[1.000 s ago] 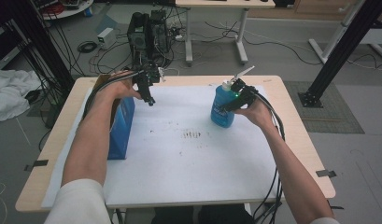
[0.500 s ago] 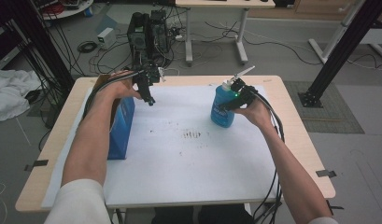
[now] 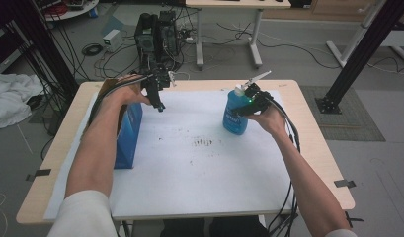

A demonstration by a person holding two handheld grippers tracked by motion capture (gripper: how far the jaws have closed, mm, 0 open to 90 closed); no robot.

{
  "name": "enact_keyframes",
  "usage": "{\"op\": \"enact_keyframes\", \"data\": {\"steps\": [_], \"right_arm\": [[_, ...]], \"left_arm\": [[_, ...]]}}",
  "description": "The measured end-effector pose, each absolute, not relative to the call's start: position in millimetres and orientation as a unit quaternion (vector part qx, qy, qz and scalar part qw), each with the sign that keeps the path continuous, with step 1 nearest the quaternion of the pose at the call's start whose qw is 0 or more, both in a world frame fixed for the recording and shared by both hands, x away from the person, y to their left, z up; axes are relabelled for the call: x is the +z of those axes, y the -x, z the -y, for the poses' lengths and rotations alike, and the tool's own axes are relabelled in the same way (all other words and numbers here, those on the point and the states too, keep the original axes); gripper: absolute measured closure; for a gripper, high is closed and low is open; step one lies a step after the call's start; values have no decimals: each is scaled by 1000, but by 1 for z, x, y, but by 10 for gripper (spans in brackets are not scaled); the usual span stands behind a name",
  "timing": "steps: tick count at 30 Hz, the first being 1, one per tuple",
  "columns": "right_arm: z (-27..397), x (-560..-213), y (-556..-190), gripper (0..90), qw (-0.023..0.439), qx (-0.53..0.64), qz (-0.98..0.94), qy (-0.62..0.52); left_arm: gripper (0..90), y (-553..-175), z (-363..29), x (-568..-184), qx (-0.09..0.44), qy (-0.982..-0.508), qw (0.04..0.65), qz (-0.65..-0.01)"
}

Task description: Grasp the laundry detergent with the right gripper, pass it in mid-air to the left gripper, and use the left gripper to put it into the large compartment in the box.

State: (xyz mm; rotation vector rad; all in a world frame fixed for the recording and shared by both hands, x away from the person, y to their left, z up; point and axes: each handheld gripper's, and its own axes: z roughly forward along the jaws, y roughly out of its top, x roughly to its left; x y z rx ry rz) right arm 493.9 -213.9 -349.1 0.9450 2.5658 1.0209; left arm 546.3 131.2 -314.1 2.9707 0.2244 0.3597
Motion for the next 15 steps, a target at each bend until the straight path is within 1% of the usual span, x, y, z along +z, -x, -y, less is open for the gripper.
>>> {"op": "enact_keyframes", "data": {"steps": [6, 15], "right_arm": [[213, -349, -494, 452, 111, 349, -872, -326], [210, -347, -493, 458, 124, 345, -876, -315]], "left_arm": [[173, -545, -131, -311, 123, -987, 73, -73], [173, -539, -128, -303, 126, -985, 92, -74]]}}
